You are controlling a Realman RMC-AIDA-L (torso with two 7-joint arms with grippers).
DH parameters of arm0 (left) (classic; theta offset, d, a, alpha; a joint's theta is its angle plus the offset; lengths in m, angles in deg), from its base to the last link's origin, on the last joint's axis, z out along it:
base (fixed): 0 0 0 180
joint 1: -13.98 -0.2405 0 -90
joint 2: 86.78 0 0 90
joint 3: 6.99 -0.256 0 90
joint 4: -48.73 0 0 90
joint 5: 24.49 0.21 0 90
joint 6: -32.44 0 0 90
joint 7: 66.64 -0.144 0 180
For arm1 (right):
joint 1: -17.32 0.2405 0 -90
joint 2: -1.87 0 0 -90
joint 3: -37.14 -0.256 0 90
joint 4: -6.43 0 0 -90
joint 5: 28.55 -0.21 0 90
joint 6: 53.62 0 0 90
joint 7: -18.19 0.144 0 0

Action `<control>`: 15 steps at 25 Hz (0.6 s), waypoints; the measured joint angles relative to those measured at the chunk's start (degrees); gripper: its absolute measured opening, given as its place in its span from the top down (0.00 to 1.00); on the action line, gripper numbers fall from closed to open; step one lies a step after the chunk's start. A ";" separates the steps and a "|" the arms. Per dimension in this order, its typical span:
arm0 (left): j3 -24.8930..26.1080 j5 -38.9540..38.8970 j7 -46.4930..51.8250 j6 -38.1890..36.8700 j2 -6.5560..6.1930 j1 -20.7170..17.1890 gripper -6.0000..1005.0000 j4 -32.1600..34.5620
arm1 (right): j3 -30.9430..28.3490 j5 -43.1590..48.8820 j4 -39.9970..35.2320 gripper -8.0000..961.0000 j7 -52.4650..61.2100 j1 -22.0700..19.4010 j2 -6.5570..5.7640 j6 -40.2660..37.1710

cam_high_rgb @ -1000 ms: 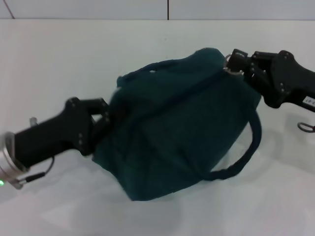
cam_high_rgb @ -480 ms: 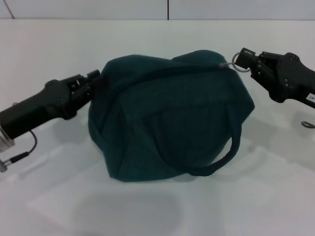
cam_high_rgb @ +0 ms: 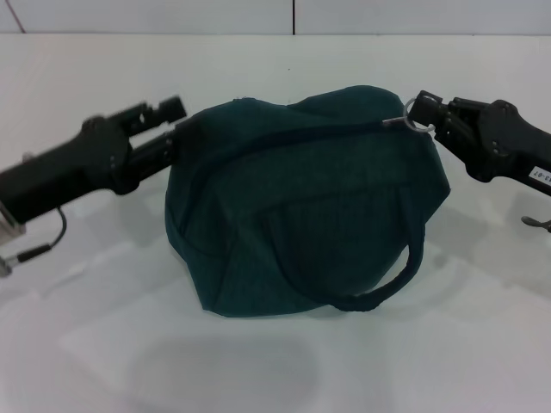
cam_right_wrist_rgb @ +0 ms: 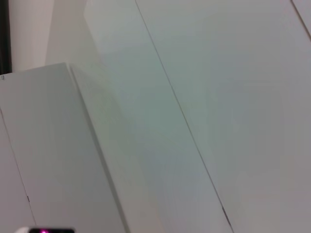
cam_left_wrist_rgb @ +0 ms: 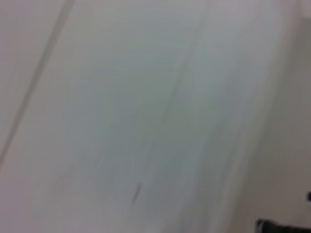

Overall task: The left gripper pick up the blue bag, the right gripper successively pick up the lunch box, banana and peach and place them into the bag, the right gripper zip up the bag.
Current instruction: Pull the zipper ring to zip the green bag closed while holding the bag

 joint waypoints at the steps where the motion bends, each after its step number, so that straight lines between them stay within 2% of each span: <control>1: 0.00 0.65 0.85 -0.69 0.03 0.04 0.50 2.18 | 0.01 0.00 0.09 0.93 -0.01 0.00 0.00 0.00; 4: 0.07 4.50 7.78 -1.32 -0.05 0.84 0.49 10.24 | 0.05 0.03 0.65 0.93 -0.06 -0.01 0.03 0.00; 8: 0.52 14.48 22.31 1.14 0.20 3.77 0.49 21.75 | 0.24 -0.07 1.60 0.93 -0.29 -0.03 0.12 -0.02; 12: 0.54 21.99 31.37 3.70 0.72 8.43 0.50 28.01 | 0.34 -0.17 2.09 0.93 -0.32 0.00 0.17 -0.51; 15: 0.54 27.34 36.56 4.69 0.78 12.28 0.51 30.13 | 0.38 -0.19 2.49 0.93 -0.33 0.02 0.23 -0.91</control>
